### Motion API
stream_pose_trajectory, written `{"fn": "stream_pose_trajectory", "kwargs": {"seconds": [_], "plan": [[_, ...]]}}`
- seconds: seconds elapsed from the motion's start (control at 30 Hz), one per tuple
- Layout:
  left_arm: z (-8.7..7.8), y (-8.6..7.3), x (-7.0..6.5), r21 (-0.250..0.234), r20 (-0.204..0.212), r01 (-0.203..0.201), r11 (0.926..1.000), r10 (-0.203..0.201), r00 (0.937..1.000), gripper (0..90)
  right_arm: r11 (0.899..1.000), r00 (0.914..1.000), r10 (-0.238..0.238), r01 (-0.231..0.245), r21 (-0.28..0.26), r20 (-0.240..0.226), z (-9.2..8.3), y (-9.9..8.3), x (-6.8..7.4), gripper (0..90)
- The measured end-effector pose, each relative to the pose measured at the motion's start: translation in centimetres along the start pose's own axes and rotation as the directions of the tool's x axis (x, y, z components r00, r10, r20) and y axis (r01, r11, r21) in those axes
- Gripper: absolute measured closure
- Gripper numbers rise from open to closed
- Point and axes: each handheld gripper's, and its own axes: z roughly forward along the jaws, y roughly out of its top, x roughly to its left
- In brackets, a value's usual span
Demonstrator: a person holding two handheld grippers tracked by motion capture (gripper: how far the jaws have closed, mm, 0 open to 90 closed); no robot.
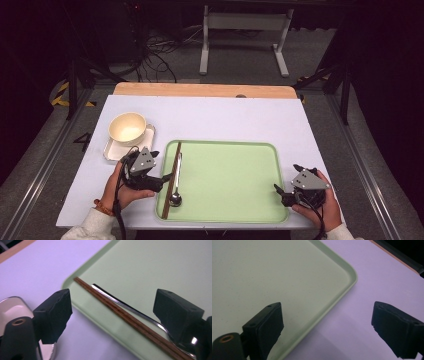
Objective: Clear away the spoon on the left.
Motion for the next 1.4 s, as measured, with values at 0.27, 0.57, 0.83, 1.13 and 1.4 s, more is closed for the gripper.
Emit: {"fn": "stream_pose_trajectory", "kwargs": {"seconds": [0.27,0.57,0.83,1.13,1.4], "plan": [[-1.9,0.0,1.8,-0.034,-0.076,0.015,0.9993,-0.017,0.9969,15.4,1.0,1.0,0.001,-0.001,0.001,0.003,0.0,0.0,0.0,10.9],[-3.4,-0.9,4.8,-0.033,-0.128,0.062,0.9975,-0.066,0.9896,17.0,1.0,1.0,0.003,-0.003,0.002,0.001,0.1,0.0,0.0,10.9],[-3.3,-1.5,6.4,-0.003,-0.154,0.087,0.9962,-0.086,0.9844,17.0,1.0,0.9999,0.017,-0.017,0.005,-0.002,0.3,-0.1,0.0,11.0],[-1.9,-1.4,9.0,0.072,-0.156,0.091,0.9932,-0.079,0.9846,18.5,1.0,0.9998,0.02,-0.02,0.022,-0.006,0.9,-0.2,-0.2,11.0],[-0.6,-1.9,10.8,0.152,-0.138,0.123,0.9807,-0.102,0.9852,19.7,0.999,0.9997,0.026,-0.026,0.026,-0.003,0.7,-0.4,0.0,11.1]]}}
